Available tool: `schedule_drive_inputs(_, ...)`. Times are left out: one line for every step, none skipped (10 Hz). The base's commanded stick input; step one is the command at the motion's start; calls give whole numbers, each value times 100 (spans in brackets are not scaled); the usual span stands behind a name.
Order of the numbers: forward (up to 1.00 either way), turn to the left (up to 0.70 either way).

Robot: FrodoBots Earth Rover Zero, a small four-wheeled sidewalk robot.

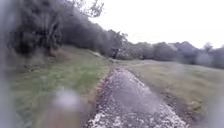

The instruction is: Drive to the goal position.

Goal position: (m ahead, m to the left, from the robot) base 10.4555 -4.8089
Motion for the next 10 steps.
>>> schedule_drive_inputs(85, 0)
schedule_drive_inputs(85, 0)
schedule_drive_inputs(85, 0)
schedule_drive_inputs(85, -1)
schedule_drive_inputs(85, -34)
schedule_drive_inputs(85, -34)
schedule_drive_inputs(85, -34)
schedule_drive_inputs(85, -34)
schedule_drive_inputs(85, -20)
schedule_drive_inputs(85, 0)
